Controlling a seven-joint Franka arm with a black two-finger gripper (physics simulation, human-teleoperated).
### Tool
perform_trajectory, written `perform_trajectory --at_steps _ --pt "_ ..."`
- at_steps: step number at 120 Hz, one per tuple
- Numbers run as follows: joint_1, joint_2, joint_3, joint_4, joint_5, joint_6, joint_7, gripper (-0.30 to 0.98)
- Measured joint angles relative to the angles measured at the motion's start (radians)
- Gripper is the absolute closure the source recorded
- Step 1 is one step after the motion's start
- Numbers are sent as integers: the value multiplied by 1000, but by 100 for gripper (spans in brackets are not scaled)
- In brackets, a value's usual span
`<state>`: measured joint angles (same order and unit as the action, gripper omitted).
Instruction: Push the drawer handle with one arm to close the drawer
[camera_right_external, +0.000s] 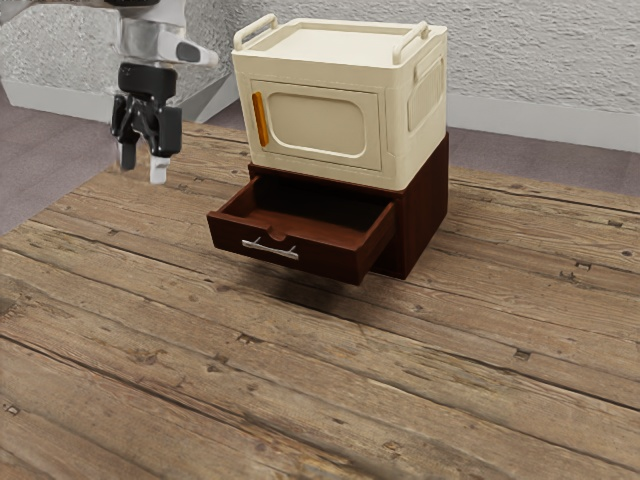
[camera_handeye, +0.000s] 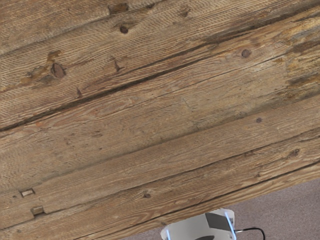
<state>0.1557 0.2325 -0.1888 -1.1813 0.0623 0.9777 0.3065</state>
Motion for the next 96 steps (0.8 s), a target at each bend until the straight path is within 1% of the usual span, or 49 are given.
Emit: perform_trajectory --at_steps 4,11,23,26,31,34,41,49,54,61,65,78,88,96 --pt "5 0 0 -4 -4 55 30 0" --pt "39 0 0 -8 -29 132 79 0" --pt "55 -4 -4 -7 -52 222 152 0" --pt "51 -40 -6 11 -54 238 168 0" --pt "41 -154 -15 31 -74 260 191 0" --pt "39 -202 -33 18 -84 265 204 0" --pt "18 -256 -75 -81 -101 261 233 0" --pt "-42 -286 -86 -226 -111 258 261 0" --pt "-55 -303 -88 -336 -113 271 279 0" --pt "-27 -306 -90 -496 -117 345 312 0" --pt "-1 -293 -91 -556 -118 398 330 0" --pt "71 -271 -85 -666 -117 520 358 0" --pt "92 -267 -67 -763 -121 578 368 0" --pt "104 -253 -62 -795 -124 610 375 0"
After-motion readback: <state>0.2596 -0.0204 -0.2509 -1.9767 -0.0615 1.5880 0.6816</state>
